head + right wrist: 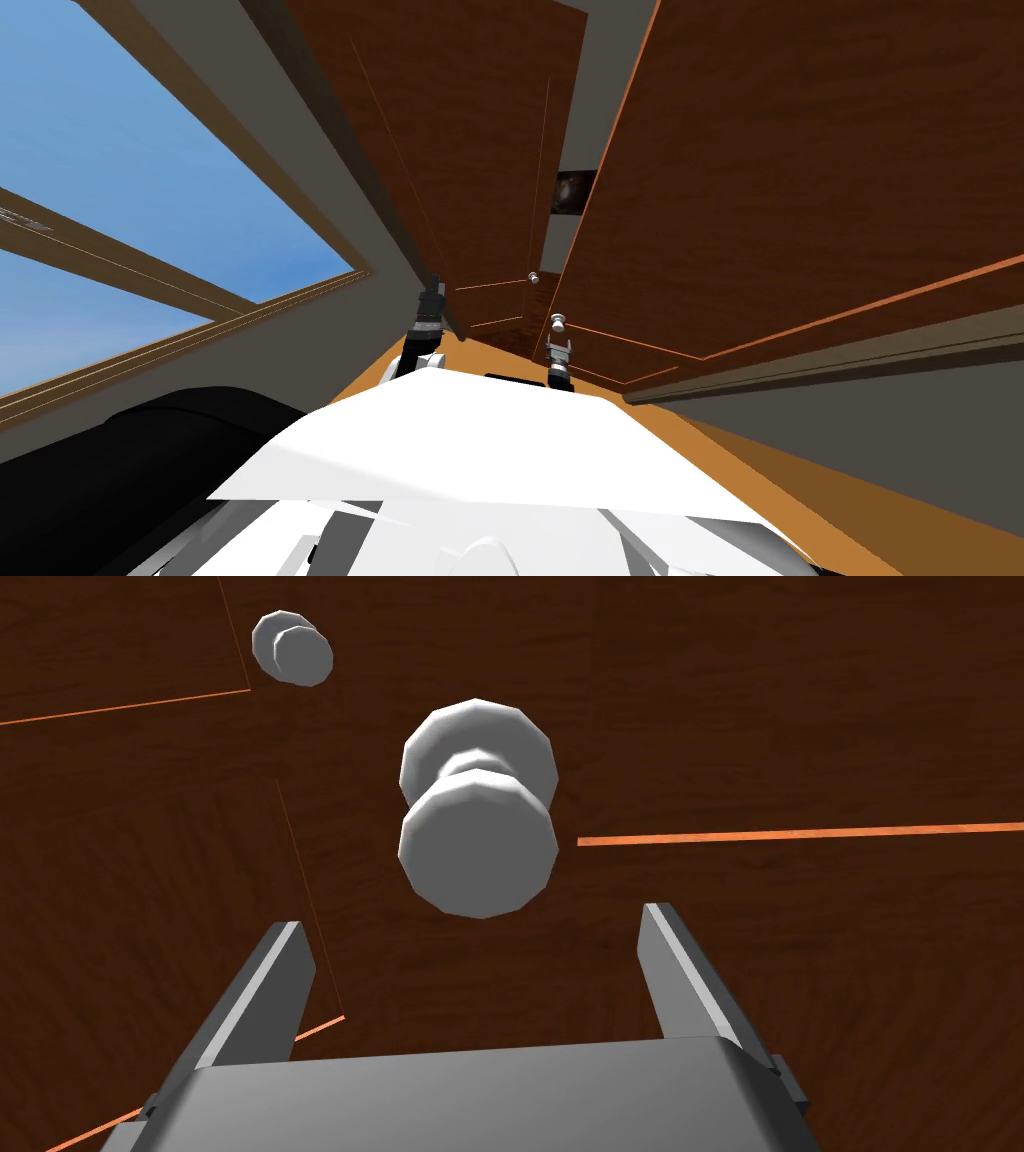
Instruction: Push the door open
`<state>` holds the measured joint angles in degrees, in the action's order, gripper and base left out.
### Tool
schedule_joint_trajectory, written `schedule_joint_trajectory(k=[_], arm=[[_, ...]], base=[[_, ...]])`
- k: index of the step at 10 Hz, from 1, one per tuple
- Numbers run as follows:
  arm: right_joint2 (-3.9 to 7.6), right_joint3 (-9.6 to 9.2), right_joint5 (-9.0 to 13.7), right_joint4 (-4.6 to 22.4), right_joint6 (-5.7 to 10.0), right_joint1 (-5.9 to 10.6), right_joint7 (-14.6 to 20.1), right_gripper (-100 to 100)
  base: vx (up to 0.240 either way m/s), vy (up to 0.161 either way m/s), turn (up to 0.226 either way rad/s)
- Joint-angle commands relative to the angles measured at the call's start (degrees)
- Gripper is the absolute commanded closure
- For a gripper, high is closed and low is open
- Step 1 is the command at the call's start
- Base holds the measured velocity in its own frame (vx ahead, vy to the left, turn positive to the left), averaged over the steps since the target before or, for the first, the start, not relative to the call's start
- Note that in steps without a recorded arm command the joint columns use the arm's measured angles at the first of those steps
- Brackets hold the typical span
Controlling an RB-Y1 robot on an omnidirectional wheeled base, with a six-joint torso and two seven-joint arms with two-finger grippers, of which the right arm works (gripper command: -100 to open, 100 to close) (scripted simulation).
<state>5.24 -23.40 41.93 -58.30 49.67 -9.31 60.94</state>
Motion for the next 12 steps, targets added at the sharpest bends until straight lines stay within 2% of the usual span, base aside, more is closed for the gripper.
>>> schedule_joint_trajectory(k=[1, 5, 6, 11, 12], arm=[[0.01, 0.27, 0.1, 0.4, 0.05, 0.27, 0.2, -100], [-0.09, 0.60, 0.2, 0.8, 0.05, 0.55, 0.3, -100], [-0.09, 0.60, 0.2, 0.8, 0.05, 0.55, 0.3, 100], [-0.09, 0.60, 0.2, 0.8, 0.05, 0.55, 0.3, 100], [0.12, 2.92, 0.9, 1.8, 0.40, 1.55, 0.1, 100]], base=[[0.197, -0.021, 0.030], [0.158, -0.026, 0.018], [-0.010, -0.002, -0.011], [-0.007, 0.000, 0.003], [0.069, 0.006, 0.155]])
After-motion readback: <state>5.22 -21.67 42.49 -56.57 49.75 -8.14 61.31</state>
